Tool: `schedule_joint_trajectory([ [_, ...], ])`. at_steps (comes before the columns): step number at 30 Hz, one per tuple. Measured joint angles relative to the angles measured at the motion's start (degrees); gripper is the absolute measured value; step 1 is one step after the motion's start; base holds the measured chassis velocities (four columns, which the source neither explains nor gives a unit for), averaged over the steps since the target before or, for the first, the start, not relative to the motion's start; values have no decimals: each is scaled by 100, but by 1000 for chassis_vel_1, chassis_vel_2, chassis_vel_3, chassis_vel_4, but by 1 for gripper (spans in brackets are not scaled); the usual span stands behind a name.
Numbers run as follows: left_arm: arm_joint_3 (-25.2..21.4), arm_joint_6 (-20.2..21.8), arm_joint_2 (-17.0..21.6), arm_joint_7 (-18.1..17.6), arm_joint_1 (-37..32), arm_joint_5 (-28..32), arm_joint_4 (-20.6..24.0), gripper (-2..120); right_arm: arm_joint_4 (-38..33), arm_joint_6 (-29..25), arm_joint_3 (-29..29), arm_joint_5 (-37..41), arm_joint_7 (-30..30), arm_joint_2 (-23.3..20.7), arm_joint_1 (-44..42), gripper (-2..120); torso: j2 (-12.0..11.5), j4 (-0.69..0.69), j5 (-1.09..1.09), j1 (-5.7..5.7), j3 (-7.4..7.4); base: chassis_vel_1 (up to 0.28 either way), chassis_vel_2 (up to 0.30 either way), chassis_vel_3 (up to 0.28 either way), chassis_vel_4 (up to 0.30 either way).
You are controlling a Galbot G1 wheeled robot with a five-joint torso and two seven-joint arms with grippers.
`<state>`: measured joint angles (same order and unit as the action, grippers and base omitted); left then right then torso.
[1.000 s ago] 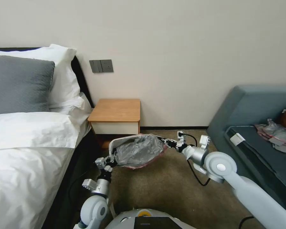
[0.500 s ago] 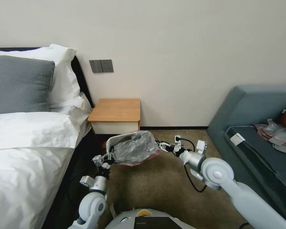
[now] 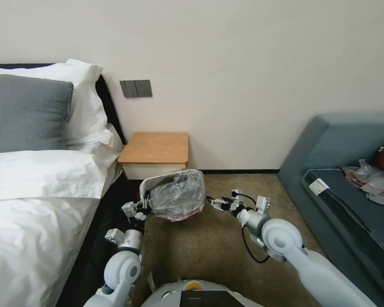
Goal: Pick up the garbage bag from the table and place it over the trash can.
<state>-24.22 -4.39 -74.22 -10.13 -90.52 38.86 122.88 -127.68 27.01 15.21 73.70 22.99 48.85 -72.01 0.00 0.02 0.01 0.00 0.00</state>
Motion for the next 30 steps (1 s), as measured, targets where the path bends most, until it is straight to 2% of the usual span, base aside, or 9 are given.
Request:
schedule_joint_trajectory([
  [4,-75,38,-41,-110,-94,-21,33,4,-63,-135,243,-185,-26,311,-373,100,0,-4,-1,0,0,0,0,0,0],
  [5,-118,46,-60,-151,-141,-18,54,4,-95,-163,310,-311,-112,405,-538,100,0,0,0,0,0,0,0,0,0],
  [8,-177,66,-71,-228,-195,0,90,4,-157,-349,466,-566,-419,624,-896,100,0,1,-2,0,0,0,0,0,0],
  [10,-231,91,-71,-262,-227,13,109,4,-225,-631,512,-635,-665,841,-1179,100,0,-5,-1,0,0,0,0,0,0],
  [12,-284,159,-79,-323,-267,111,145,4,-324,-964,519,-482,-902,1161,-1354,100,0,-1,-3,0,0,0,0,0,0],
  [16,-292,332,-86,-489,-289,350,226,4,-307,-1410,451,-102,-1229,1506,-1507,100,0,0,-2,0,0,0,0,0,0],
  [18,-291,362,-85,-525,-293,397,242,4,-299,-1452,443,-38,-1287,1552,-1531,100,0,-2,-2,0,0,0,0,0,0],
  [24,-350,641,-92,-826,-381,966,475,4,-42,-1518,310,491,-2025,1917,-1611,100,0,0,-1,0,0,0,0,0,0],
  [30,-357,853,-77,-934,-378,1254,590,4,169,-1512,307,1164,-2029,2365,-1425,100,0,-1,0,0,0,0,0,0,0],
])
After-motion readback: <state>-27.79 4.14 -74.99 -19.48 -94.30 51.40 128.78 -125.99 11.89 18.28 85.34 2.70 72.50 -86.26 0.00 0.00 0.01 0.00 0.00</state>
